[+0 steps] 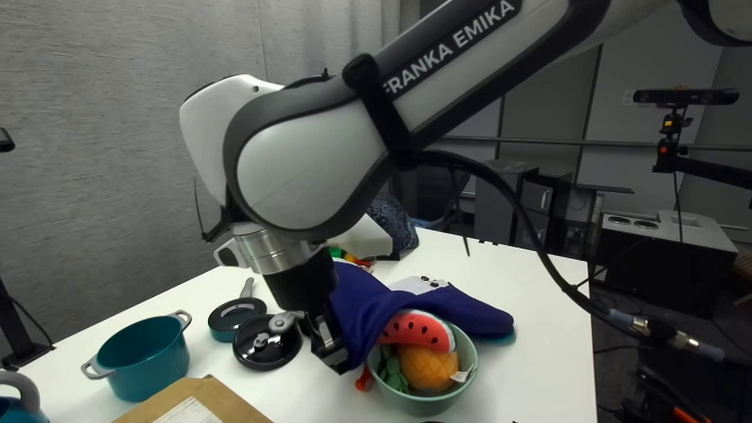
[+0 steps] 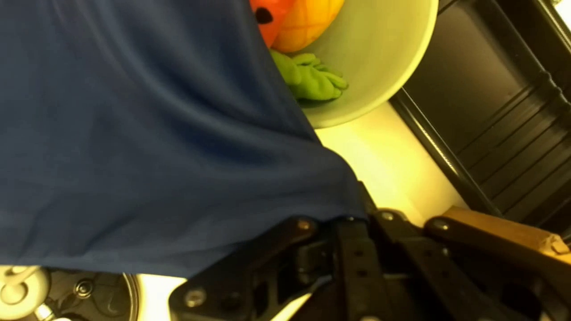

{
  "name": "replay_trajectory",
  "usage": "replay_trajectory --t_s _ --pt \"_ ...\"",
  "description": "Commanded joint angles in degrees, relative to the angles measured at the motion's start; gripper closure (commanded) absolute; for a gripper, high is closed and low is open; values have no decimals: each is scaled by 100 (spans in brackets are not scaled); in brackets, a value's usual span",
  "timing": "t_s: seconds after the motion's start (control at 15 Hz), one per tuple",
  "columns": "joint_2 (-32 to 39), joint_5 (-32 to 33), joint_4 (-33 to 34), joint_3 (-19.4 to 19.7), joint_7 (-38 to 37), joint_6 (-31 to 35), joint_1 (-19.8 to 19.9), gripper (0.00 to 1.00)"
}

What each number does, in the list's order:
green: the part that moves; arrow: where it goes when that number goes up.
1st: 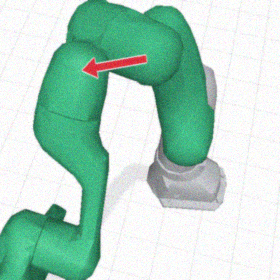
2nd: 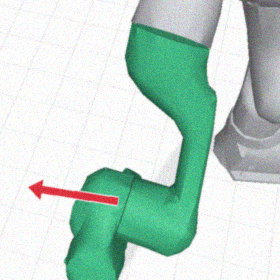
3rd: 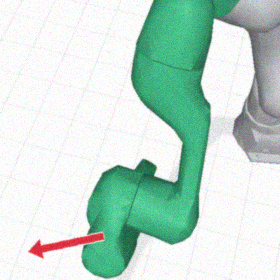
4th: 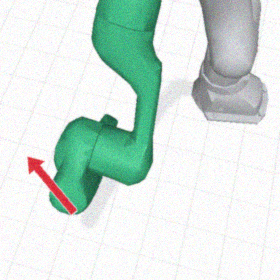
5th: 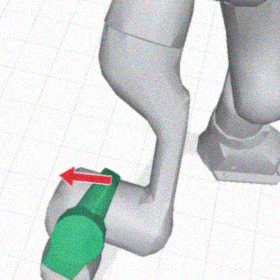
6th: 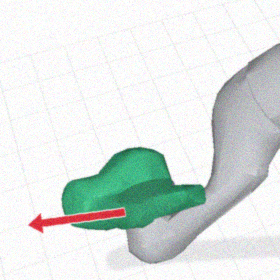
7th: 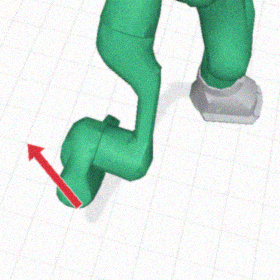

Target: Cover the fruits plush toy with the blue cloth

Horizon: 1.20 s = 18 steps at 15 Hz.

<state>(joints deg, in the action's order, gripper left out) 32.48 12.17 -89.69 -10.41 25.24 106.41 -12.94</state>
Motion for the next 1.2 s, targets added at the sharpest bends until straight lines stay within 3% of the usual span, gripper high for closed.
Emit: replay_trajectory --t_s 0.0,0.13,0.2,0.33,0.87,0.93,1.13 --pt "-188 148 -123 -70 540 -113 132 100" --pt "-212 210 -136 -54 613 -65 147 100" --pt "-233 224 -149 -46 591 -34 153 74" --pt "-256 219 -147 -46 539 64 170 68" --pt "-673 -21 -531 -29 182 1272 358 6" --pt "-699 -40 -589 -23 138 1465 367 0" --pt "-737 -53 -741 -13 1 1963 382 0"
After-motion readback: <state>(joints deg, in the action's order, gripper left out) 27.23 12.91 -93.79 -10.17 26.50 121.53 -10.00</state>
